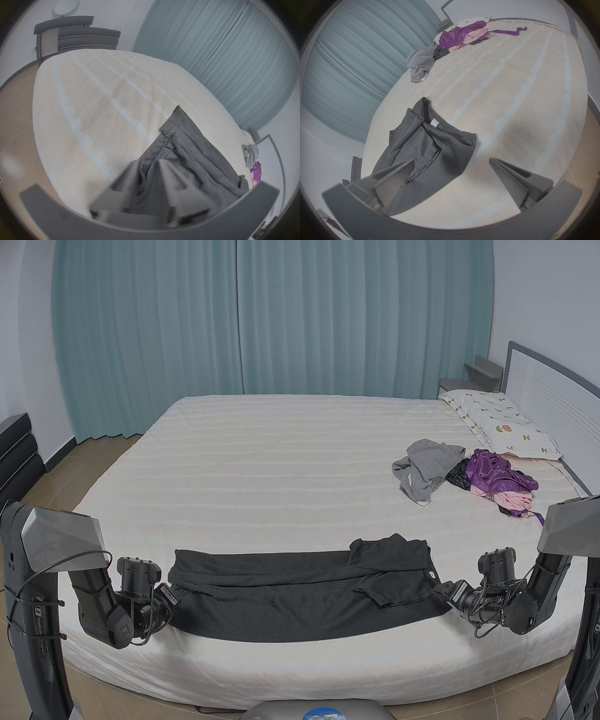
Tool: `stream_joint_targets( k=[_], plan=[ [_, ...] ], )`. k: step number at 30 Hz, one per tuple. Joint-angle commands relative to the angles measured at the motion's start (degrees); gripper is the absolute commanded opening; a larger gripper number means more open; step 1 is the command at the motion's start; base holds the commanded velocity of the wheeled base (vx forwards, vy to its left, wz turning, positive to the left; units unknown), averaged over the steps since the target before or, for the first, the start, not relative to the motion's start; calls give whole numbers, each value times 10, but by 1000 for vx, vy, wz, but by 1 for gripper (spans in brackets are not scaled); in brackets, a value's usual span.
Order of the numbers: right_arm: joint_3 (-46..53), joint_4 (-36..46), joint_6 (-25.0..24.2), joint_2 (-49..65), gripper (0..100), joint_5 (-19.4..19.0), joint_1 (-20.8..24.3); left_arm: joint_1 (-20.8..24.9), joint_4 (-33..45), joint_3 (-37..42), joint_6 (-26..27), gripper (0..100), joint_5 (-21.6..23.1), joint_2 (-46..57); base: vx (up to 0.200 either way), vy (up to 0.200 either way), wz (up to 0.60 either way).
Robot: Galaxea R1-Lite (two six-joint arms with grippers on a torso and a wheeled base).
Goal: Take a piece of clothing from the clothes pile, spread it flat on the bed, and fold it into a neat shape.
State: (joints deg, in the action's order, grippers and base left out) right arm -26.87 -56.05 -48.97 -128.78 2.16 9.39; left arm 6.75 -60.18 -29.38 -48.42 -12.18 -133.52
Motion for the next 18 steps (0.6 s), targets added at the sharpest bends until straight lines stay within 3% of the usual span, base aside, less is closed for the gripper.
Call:
stream_joint_targets(
  k=[1, 8, 9, 18],
  plan=[
    [-19, 2, -1, -29, 100, 0, 5, -2, -2, 3, -12, 0, 2, -2, 0, 0, 0],
    [-66, 3, 4, -66, 100, 29, 4, -2, -3, 6, -15, 0, 4, -3, 0, 0, 0],
    [-71, 3, 4, -69, 0, 31, 5, -2, -2, 6, -15, 0, 4, -3, 0, 0, 0],
    [-25, -4, 1, -20, 0, 29, 0, -15, -2, 6, -14, 0, 3, 5, 0, 0, 0]
  ],
)
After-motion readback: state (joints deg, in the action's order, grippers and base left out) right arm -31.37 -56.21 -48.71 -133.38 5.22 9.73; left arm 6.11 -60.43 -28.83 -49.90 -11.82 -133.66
